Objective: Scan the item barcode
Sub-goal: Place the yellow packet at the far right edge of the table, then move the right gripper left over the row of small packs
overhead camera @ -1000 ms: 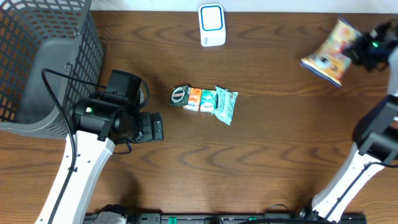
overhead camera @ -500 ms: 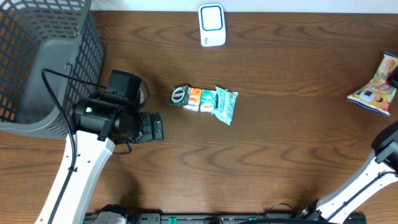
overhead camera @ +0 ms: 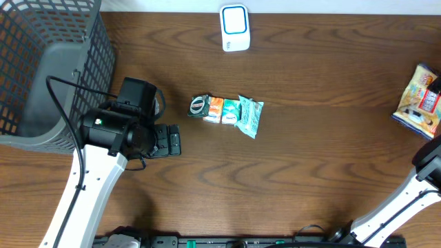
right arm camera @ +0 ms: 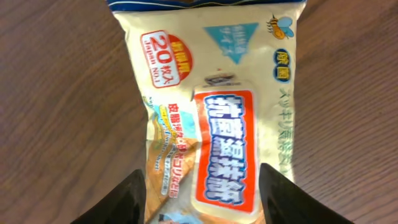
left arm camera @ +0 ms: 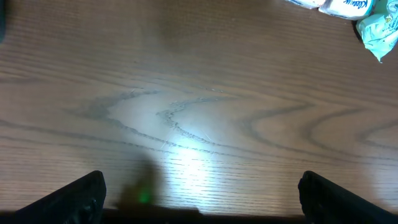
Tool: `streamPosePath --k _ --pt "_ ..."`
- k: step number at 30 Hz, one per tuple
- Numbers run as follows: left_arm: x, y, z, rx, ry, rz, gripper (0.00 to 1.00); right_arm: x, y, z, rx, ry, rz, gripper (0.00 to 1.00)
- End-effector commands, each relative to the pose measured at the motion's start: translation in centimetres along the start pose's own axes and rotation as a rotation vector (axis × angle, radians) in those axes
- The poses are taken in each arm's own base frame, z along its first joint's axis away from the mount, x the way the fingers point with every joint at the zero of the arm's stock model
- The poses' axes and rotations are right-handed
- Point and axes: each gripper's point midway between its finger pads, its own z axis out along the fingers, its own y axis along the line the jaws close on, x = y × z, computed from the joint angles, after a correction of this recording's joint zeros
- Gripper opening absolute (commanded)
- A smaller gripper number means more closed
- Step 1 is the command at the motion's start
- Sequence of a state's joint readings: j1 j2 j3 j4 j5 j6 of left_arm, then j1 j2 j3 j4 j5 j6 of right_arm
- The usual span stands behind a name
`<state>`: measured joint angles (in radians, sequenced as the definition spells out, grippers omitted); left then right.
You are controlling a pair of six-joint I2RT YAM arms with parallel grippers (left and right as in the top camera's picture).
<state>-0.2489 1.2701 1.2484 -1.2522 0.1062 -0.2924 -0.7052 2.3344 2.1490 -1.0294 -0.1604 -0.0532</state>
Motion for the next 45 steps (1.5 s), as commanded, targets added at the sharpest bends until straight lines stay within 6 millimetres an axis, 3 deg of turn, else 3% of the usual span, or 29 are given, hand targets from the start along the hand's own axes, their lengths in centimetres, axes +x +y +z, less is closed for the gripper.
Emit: streamPosePath --k 1,5,8,11,14,16,19,26,28,29,30,37,42,45 --pt "0.1 0.0 0.2 0.004 0.012 -0.013 0.97 -2.3 1.5 -3.7 -0.036 -0.084 0.042 0.51" --pt "0.1 0.0 0.2 0.004 0.012 -0.013 0.98 -3.5 4.5 -6.3 -0.175 -0.12 0.024 0.48" --pt "0.2 0.0 0.2 0.004 0.012 -0.013 0.98 -4.2 8.4 -9.1 -0.379 -0.144 0.02 0.47" --pt "0.2 0.0 0.2 0.004 0.012 -0.013 0.98 -3.6 13.3 -11.9 -0.628 -0.128 -0.015 0.45" --pt "0.2 0.0 0.2 0.004 0.012 -0.013 0.98 -1.7 17.6 -13.6 -0.807 -0.051 -0.032 0.45" --pt "0.2 0.0 0.2 0.004 0.012 -0.013 0.98 0.2 19.7 -13.6 -0.835 0.03 -0.04 0.45" --pt "0.2 0.0 0.2 0.004 0.012 -0.013 0.98 4.2 23.4 -13.7 -0.855 0.148 -0.153 0.38" --pt "0.2 0.0 0.2 0.004 0.012 -0.013 0.98 12.3 29.4 -12.9 -0.714 0.393 -0.333 0.53" --pt "0.1 0.0 0.2 0.004 0.012 -0.013 0.98 14.5 30.8 -12.5 -0.644 0.435 -0.411 0.86" --pt "0.1 0.0 0.2 0.004 0.012 -0.013 0.98 15.3 31.4 -12.3 -0.612 0.447 -0.448 0.96" --pt "0.1 0.0 0.2 0.004 0.012 -0.013 0.98 16.7 32.4 -11.9 -0.562 0.463 -0.499 0.99" --pt "0.2 0.0 0.2 0.004 0.012 -0.013 0.98 22.0 36.7 -11.1 -0.301 0.456 -0.679 0.99" --pt "0.2 0.0 0.2 0.004 0.012 -0.013 0.98 23.8 39.3 -10.8 -0.105 0.333 -0.69 0.99" --pt "0.1 0.0 0.2 0.004 0.012 -0.013 0.98 25.4 41.5 -11.2 -0.094 0.291 -0.685 0.99"
